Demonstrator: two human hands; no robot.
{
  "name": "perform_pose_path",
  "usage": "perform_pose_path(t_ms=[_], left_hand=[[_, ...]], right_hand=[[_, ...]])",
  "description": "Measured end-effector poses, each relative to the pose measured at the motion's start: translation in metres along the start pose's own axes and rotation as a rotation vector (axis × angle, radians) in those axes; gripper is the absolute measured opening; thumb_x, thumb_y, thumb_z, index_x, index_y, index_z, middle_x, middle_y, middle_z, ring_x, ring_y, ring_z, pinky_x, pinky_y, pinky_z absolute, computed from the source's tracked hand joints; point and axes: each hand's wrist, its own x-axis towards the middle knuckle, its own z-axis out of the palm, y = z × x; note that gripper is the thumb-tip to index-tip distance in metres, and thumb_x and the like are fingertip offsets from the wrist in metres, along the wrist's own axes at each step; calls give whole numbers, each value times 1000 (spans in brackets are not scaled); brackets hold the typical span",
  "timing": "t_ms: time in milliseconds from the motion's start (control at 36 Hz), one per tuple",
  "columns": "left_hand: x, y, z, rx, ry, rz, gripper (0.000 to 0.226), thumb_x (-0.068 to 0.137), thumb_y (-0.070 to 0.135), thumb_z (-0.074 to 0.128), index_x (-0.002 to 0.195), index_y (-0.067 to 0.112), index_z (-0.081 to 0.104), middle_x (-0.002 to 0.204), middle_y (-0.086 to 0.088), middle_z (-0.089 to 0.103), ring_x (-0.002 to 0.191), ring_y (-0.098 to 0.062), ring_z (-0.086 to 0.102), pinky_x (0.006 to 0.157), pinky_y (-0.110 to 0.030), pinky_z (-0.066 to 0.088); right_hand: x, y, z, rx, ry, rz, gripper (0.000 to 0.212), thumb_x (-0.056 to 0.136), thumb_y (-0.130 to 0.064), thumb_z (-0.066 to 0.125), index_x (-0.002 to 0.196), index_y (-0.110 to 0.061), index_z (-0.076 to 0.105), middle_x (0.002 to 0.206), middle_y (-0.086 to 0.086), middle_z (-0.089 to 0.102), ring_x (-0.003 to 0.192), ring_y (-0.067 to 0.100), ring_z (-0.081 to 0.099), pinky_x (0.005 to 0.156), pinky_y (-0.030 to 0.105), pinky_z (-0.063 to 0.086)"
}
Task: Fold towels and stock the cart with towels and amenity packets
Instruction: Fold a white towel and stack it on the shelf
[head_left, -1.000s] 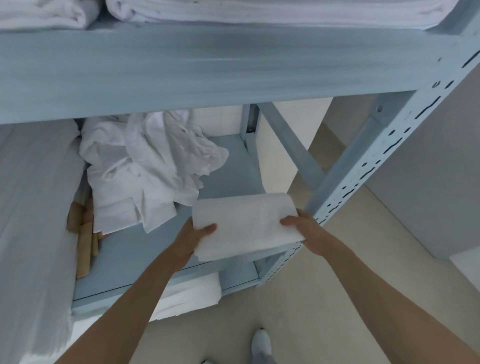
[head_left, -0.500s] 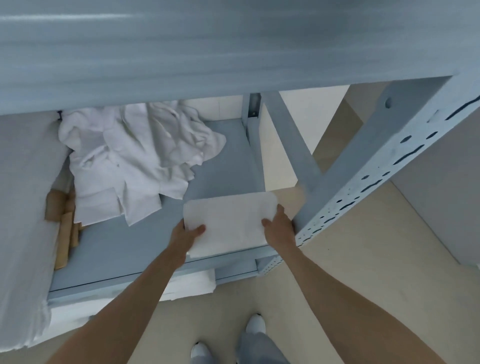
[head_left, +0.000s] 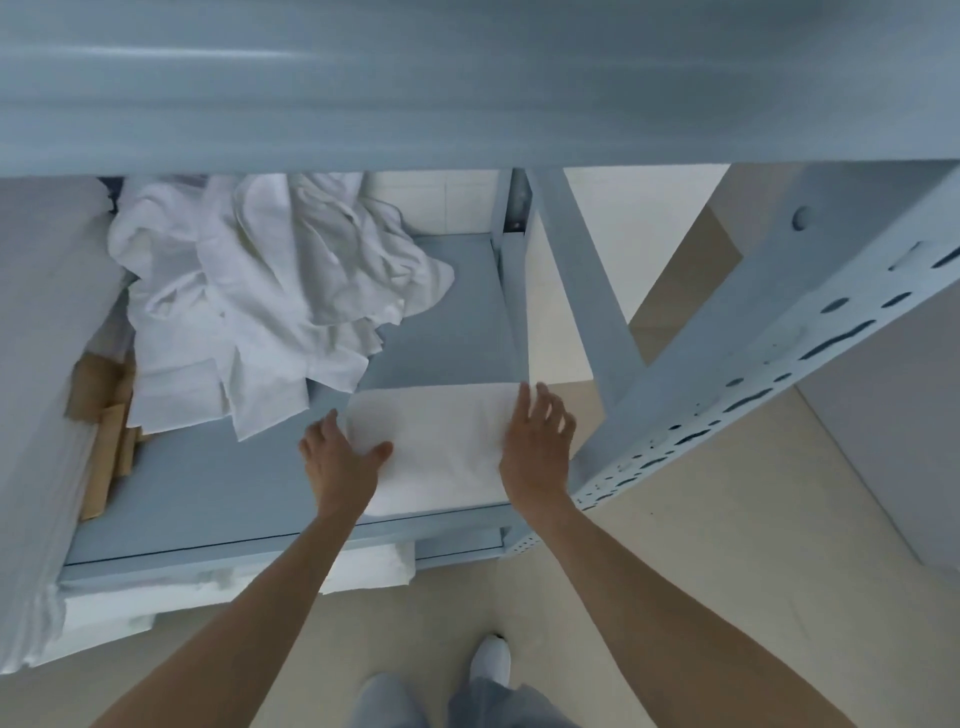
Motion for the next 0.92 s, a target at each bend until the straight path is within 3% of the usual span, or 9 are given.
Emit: perform_pose_path(t_ms=[56,111,167,278,500,722,833,917], left_hand=[[-1,6,-1,184,82,309,77,80,16,80,147,11,44,149,-16,39,133,-38,36,109,-49,32],[-2,14,2,297,98,565,65,87,20,74,145,16,48,153,-14,39,136,-37,37,111,-50,31],[-1,19,9,363,3,640,59,96,35,61,150,18,42,159,-11,31,145,-34,30,117,-50,24],[2,-1,20,536,-282,579,76,93,65,24,159,31,9,167,-1,4,154,-21,3,124,-45,3],[8,-6,21,612,-348,558,85,83,73,7,157,34,-7,167,2,-7,154,-19,-6,124,-46,0],[12,-8,0,554,-449,605,79,99,56,41,159,28,-2,167,1,-8,154,-16,-6,125,-38,-2],[14,-14,-23,504,-407,615,83,98,46,54,160,22,4,168,-1,5,153,-20,7,124,-35,8],[12,-19,-44,347,-361,480,80,98,36,60,159,18,12,165,-2,18,149,-23,18,120,-38,20]], right_hand=[[4,-7,-6,-22,95,-136,74,93,-12,54,156,-7,15,161,16,19,147,35,21,120,51,18],[7,-17,-10,19,145,-230,67,96,-23,52,155,-11,22,161,13,23,148,33,21,120,51,16],[9,-22,-6,61,80,-266,63,102,-39,41,156,-14,21,163,13,17,151,32,13,121,52,9],[4,-1,20,78,-138,-293,66,103,-53,25,159,-24,4,167,8,-3,153,28,-7,122,49,-6],[16,14,29,89,-239,-333,67,102,-58,18,158,-30,-7,166,-1,-12,152,20,-15,122,42,-11],[16,14,21,44,-277,-347,69,102,-57,19,158,-28,-9,166,1,-14,152,22,-15,122,44,-9],[11,1,10,35,-193,-318,69,103,-53,24,158,-19,1,166,7,-2,153,27,-7,123,48,-4],[8,-16,-1,53,-114,-331,65,104,-44,33,157,-13,11,165,12,3,153,27,-2,123,46,-1]])
